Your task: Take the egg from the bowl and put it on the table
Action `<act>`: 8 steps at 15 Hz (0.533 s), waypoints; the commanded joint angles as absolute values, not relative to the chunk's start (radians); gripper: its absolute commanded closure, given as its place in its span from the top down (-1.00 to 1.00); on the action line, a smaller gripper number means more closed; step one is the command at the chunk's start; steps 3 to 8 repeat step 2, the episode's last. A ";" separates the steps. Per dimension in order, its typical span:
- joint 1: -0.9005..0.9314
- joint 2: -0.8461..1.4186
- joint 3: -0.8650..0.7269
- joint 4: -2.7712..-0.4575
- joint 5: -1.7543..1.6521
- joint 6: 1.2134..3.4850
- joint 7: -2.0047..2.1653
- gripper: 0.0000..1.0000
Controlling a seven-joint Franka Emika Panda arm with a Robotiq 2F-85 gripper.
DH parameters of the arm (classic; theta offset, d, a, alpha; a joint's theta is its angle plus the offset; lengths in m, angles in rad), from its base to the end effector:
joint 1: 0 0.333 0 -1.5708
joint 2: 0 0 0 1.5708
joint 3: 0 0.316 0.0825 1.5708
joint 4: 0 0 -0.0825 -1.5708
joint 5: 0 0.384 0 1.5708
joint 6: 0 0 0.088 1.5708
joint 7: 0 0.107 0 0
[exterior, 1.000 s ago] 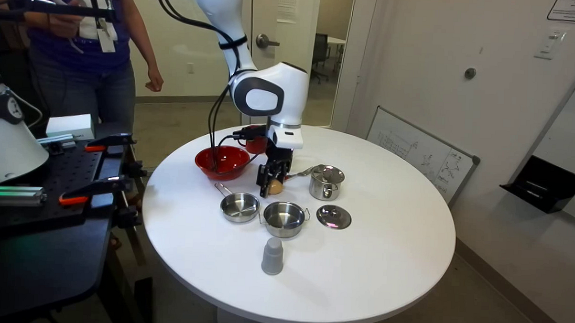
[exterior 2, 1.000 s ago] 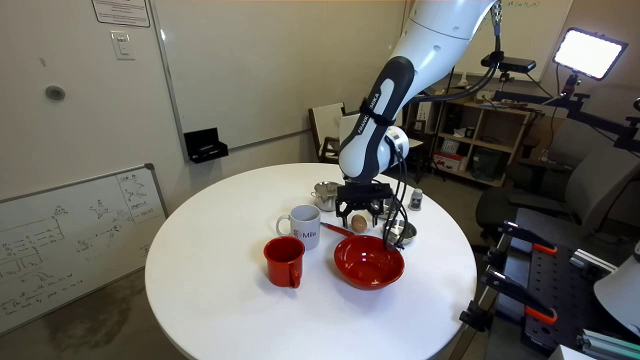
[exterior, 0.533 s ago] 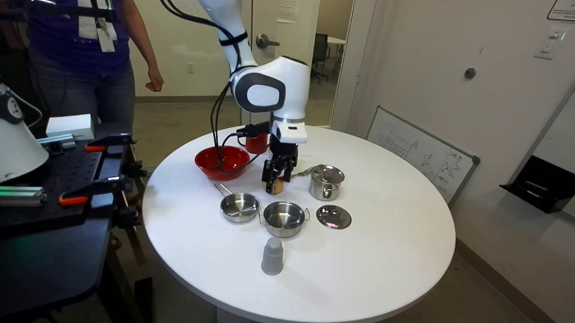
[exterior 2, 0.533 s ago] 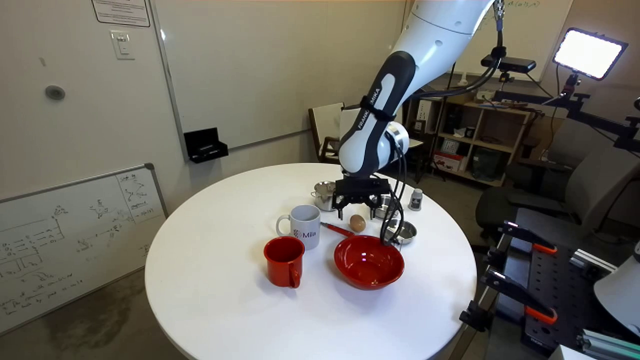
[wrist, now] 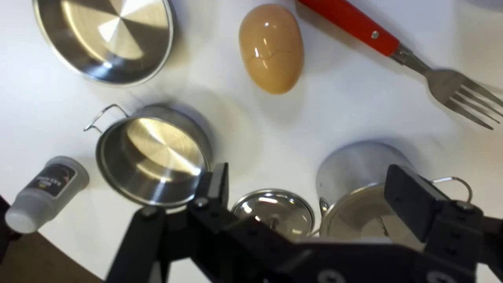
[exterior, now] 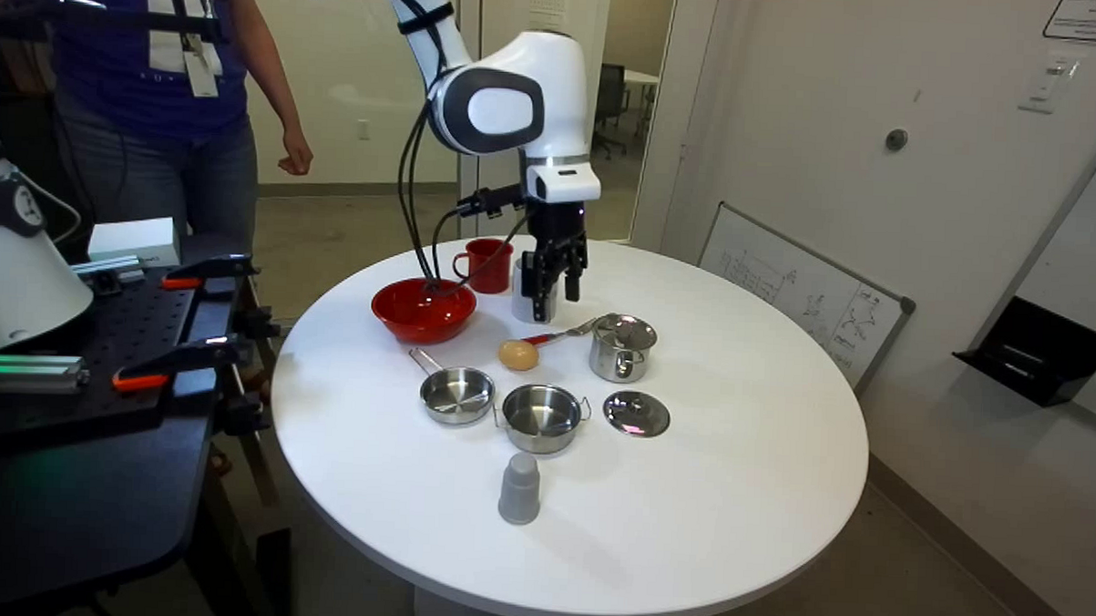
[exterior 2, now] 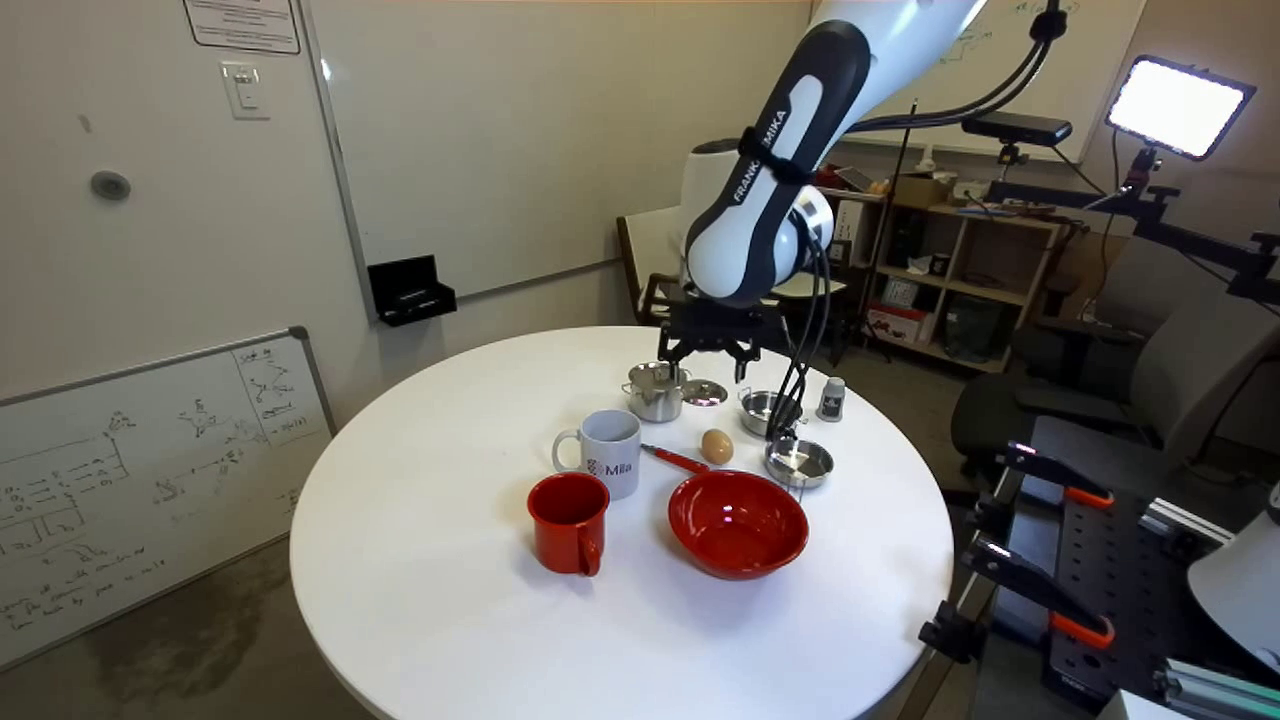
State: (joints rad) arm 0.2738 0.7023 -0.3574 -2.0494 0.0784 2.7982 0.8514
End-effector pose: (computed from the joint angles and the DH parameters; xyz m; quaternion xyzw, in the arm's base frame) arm 0.5892 -0.0556 0.1195 0.8910 -0.4409 0.0800 0.0725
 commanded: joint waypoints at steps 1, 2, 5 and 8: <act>0.385 0.606 -0.453 -2.136 -0.009 2.823 0.938 1.00; 0.312 0.661 -0.392 -2.073 0.014 2.802 0.901 1.00; 0.312 0.661 -0.392 -2.073 0.014 2.802 0.901 1.00; 0.312 0.661 -0.392 -2.073 0.014 2.802 0.901 1.00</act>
